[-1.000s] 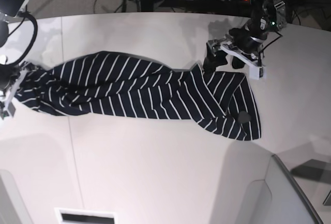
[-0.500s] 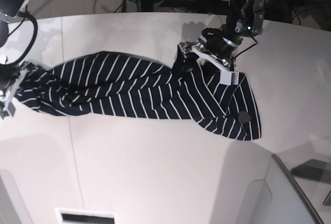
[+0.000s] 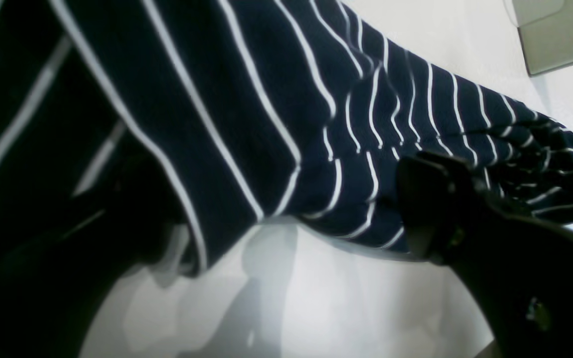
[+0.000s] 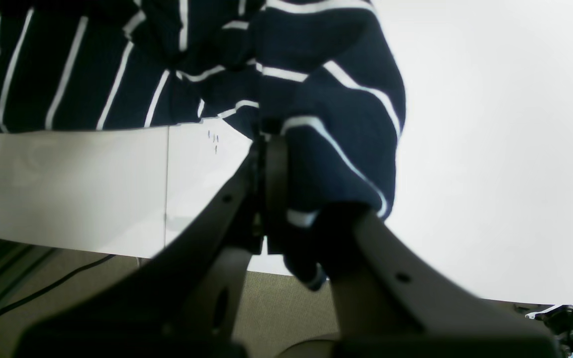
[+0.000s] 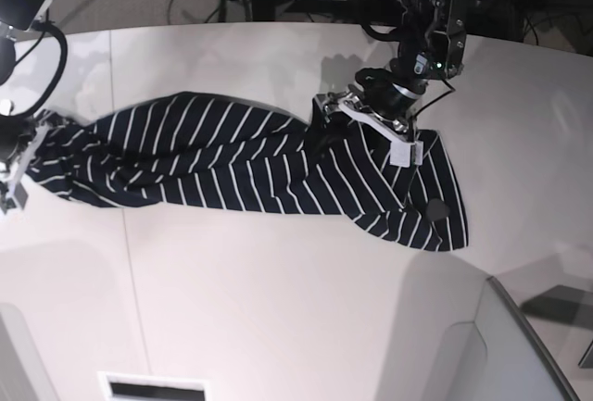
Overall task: Layout the t-shirt on the table in an organized manner, then fold the t-shirt properly
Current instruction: 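Pull the bunched shirt end with the left gripper to flatten it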
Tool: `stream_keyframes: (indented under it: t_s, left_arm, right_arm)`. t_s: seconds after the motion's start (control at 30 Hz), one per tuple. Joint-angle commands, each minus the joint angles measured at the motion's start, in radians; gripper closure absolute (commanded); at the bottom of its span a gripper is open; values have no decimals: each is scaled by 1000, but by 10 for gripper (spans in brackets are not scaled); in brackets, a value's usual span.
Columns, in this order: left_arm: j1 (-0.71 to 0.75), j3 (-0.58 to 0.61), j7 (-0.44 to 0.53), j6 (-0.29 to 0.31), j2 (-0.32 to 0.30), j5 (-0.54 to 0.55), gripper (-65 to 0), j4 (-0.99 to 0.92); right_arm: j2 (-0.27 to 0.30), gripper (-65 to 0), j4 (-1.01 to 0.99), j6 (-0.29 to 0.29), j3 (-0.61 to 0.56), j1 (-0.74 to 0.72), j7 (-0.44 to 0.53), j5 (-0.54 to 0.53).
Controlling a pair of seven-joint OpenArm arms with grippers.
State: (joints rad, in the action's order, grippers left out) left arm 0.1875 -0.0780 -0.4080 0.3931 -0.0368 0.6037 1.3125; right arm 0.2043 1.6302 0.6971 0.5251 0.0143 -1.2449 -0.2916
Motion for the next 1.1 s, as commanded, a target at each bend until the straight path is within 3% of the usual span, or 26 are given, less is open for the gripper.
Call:
stream_keyframes:
  t_s: [0.0,0.47,0.53,0.7,0.83,0.9,1.07]
  left_arm:
    - [-19,-1,16,13,1,15,-637,12]
    - [-76,-3,16,13,36,15,-632,-118]
    - [-79,-3,16,13,36,15,-564,-118]
    - [-79,-3,16,13,36,15,-242,-116]
    - [-81,-4,16,13,36,15,-53,-118]
    - [-81,-4,16,13,36,15,0,-118]
    - [-81,-4,16,13,36,14,0,-118]
  right_arm:
    - [19,-2,17,1,2,-15,11,-8]
    - [19,-2,17,1,2,-15,11,-8]
    - [19,-2,17,1,2,-15,11,-8]
    - [19,-2,17,1,2,-15,12,-8]
    - [19,-2,17,1,2,-15,12,-8]
    - [19,-2,17,1,2,-15,12,-8]
    - [17,-2,17,1,0,-15,12,-8]
